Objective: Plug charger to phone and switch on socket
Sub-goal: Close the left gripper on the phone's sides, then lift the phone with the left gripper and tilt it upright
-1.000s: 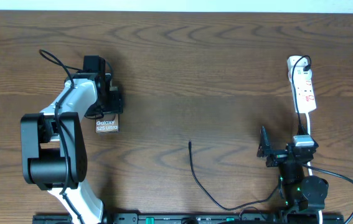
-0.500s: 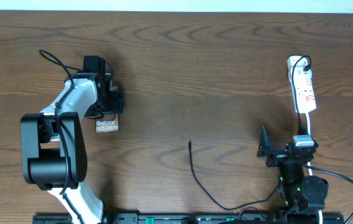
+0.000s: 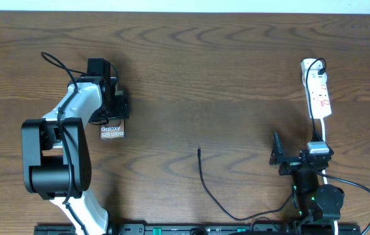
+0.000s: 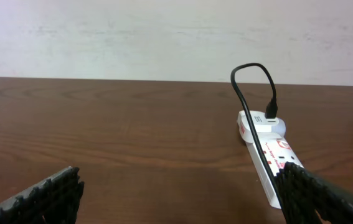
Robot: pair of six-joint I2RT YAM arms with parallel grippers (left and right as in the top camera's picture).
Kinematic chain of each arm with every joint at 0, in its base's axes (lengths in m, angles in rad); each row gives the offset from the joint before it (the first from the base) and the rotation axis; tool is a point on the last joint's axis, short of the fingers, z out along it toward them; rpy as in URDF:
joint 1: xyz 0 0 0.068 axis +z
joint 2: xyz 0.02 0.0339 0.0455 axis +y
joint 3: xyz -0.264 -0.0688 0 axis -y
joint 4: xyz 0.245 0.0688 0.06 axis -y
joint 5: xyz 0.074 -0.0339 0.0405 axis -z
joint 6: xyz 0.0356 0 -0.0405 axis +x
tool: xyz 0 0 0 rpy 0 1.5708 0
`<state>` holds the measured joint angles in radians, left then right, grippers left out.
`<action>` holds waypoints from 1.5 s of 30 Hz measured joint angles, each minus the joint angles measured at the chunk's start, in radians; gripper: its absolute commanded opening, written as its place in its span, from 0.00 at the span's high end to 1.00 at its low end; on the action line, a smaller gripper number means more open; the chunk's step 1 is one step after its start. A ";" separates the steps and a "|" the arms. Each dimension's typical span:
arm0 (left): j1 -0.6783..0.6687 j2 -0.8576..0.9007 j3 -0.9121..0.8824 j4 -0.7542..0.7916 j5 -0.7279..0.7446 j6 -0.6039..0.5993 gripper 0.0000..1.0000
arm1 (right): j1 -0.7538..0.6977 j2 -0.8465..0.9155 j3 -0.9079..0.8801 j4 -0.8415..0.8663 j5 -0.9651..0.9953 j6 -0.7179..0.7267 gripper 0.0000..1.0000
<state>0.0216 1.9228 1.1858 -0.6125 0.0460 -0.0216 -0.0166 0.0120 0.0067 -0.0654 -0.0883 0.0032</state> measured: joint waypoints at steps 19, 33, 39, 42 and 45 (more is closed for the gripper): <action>0.000 -0.172 0.001 -0.014 0.000 0.000 0.93 | 0.000 0.000 0.000 0.000 0.000 0.000 0.01; 0.000 -0.417 0.002 -0.042 0.031 -0.029 0.93 | 0.000 0.000 0.000 0.000 0.000 0.000 0.01; 0.001 -0.417 0.002 -0.058 0.167 -0.133 0.92 | 0.000 0.000 0.000 0.000 0.000 0.000 0.01; 0.000 -0.417 0.002 -0.060 0.233 -0.263 0.93 | 0.000 0.000 0.000 0.000 0.000 0.000 0.01; 0.000 -0.417 0.002 -0.060 0.317 -0.426 0.92 | 0.000 0.000 0.000 0.000 0.000 0.000 0.01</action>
<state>0.0216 1.5055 1.1881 -0.6727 0.3630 -0.4473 -0.0166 0.0120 0.0067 -0.0654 -0.0883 0.0032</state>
